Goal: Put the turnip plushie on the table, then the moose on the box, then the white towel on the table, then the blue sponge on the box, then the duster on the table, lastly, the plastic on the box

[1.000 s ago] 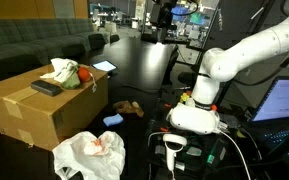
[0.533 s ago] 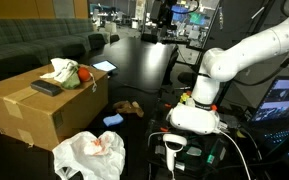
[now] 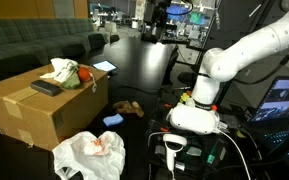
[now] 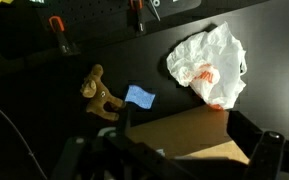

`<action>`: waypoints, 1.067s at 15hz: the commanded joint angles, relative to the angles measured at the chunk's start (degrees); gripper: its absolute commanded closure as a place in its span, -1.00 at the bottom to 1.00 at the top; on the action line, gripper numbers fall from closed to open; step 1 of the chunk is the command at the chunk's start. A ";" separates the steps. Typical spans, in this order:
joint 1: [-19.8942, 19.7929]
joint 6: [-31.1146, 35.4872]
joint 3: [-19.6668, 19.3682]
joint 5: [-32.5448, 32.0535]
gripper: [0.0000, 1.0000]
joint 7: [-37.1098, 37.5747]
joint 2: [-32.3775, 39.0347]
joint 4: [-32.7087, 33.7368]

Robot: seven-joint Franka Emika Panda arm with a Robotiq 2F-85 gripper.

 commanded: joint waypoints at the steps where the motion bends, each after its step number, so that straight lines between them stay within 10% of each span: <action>1: -0.39 4.64 2.52 -1.38 -1.00 -1.94 10.71 6.92; 16: 6.08 19.07 7.81 -19.91 -1.00 -0.95 48.42 31.11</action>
